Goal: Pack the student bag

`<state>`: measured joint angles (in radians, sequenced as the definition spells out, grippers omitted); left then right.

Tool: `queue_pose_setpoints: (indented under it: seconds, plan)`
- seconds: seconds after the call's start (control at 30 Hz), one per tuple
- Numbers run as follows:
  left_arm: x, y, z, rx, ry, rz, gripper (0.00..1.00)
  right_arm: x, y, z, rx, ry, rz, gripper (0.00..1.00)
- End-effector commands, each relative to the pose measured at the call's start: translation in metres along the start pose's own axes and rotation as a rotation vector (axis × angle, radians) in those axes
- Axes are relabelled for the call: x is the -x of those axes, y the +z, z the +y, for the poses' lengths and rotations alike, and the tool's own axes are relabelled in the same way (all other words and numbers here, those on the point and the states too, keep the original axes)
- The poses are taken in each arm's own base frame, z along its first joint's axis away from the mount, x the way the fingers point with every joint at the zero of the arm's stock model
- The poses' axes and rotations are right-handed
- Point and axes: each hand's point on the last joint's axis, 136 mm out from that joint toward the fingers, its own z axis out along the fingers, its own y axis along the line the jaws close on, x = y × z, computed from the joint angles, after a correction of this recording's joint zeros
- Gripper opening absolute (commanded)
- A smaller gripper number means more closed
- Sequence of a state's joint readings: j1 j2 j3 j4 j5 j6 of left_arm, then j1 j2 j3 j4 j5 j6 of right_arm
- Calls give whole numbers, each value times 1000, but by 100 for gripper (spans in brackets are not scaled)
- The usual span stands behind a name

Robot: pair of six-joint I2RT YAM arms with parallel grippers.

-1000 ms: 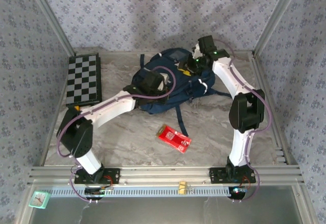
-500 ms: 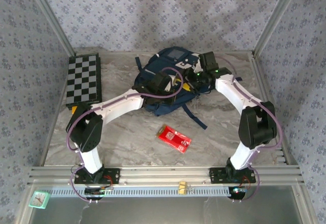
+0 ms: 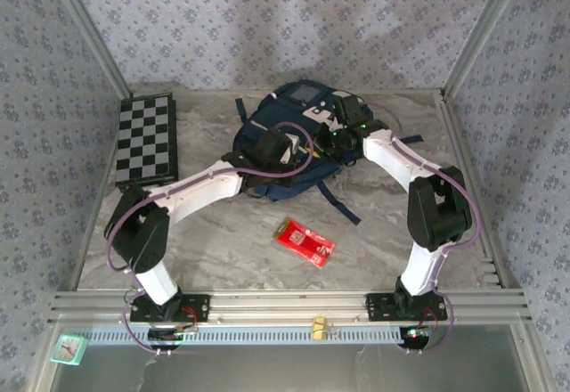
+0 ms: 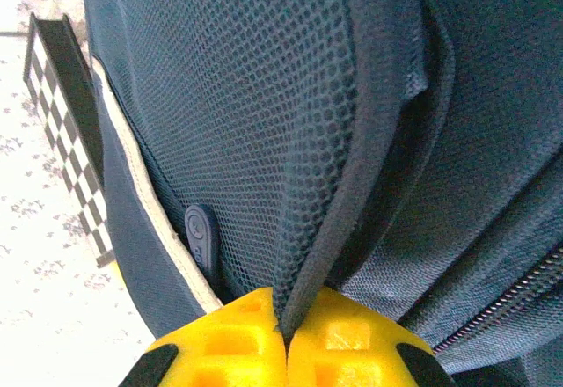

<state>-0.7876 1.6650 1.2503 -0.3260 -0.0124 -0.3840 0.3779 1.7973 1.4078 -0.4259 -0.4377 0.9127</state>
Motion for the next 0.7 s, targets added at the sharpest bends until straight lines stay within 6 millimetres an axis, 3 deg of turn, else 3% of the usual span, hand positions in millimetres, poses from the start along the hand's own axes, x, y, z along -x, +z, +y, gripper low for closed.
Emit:
queue_pose_setpoints:
  seconds: [0.0, 0.13, 0.37, 0.53, 0.67]
  plan:
    - [2, -20, 1, -10, 24, -35, 0, 5, -22, 8, 15, -118, -11, 0]
    - [-8, -19, 0, -14, 18, -36, 0, 6, -47, -2, 16, -179, 20, 0]
    - [-9, -17, 45, 80, -49, -44, 0, 32, -80, -23, 58, -155, 37, 0]
    - [-3, -16, 73, 119, -44, -72, 0, 56, -92, -31, 58, -169, 60, 0]
    - [3, -16, 70, 99, -36, -76, 0, 79, -92, -37, 11, -187, 46, 0]
